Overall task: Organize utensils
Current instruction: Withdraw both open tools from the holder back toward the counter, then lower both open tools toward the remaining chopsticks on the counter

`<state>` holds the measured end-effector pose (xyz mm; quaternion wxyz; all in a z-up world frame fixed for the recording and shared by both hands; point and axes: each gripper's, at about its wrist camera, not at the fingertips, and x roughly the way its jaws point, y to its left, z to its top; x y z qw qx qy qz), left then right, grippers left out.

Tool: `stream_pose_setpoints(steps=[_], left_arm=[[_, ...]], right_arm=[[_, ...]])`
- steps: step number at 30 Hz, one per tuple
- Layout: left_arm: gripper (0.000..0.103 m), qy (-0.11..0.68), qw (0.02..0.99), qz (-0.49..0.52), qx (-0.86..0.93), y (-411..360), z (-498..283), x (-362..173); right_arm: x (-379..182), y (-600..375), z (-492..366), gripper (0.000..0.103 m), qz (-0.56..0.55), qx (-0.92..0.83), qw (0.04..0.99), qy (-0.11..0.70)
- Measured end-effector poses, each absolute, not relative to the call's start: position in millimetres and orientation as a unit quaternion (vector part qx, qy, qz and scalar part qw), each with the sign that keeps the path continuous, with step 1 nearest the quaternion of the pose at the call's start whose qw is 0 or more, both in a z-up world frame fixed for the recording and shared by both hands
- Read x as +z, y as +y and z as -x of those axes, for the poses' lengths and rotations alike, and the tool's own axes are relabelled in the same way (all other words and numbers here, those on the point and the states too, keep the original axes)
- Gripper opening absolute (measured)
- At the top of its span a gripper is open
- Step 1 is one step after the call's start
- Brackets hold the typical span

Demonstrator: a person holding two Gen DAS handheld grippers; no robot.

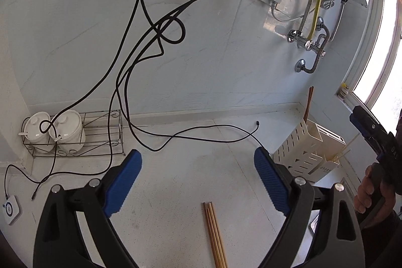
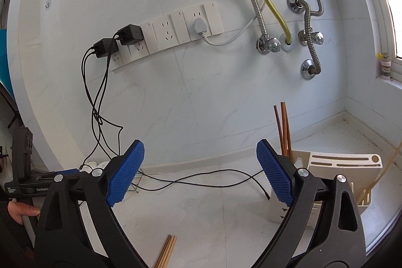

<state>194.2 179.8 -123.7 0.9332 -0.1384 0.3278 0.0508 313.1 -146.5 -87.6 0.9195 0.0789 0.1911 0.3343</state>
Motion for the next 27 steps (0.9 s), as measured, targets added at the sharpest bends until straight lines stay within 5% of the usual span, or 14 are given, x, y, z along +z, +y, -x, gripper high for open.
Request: stream_pose_setpoints(steps=[27], left_arm=[[0.089,0.532,0.833,0.144,0.044,143.6,-169.1,-261.0]], right_arm=[[-213.3,-113.3,-298.8,0.093,-0.055,0.336,0.847,0.408]])
